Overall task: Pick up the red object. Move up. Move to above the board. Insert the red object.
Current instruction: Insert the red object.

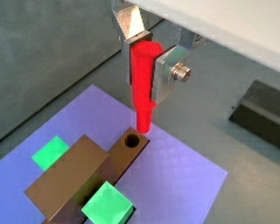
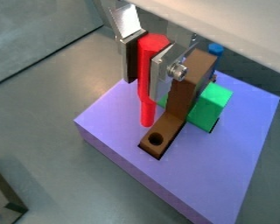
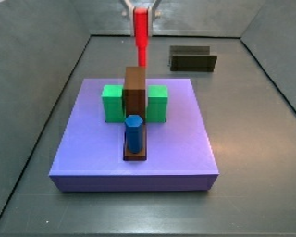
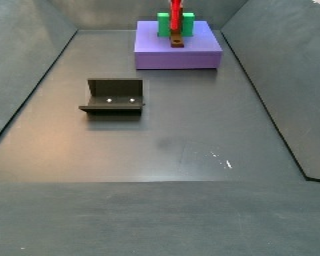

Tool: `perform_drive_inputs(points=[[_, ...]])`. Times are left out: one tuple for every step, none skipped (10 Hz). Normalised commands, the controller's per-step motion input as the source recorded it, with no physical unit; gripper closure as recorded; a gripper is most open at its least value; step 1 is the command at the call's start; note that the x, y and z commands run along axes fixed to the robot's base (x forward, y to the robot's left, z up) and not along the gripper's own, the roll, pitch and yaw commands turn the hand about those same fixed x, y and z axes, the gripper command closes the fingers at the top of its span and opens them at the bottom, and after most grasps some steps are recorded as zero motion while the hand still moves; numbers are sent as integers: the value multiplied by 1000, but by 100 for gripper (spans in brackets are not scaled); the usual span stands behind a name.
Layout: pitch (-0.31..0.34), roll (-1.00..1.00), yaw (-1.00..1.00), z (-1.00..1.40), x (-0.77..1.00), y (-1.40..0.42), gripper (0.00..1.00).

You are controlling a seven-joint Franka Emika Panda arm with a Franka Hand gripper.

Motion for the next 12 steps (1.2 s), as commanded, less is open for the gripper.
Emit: perform_drive_inputs(points=[[0,-4,0,-374,0,-43,100],[0,0,0,-340,0,-6,100],[13,0,0,-286,0,-37,100],[14,0,0,-269,0,-46,100],[23,-24,0,-140,0,-51,100],[13,-47,0,-66,0,-71,100],[9,-44,0,-66,-9,-63,100],[3,-43,0,-77,0,-69,100],[0,-17,0,-160,0,-9,100],[0,-37,0,-149,0,0,100],[0,-36,0,-134,-29,23,100],[0,-37,0,-140,-114,66,100]])
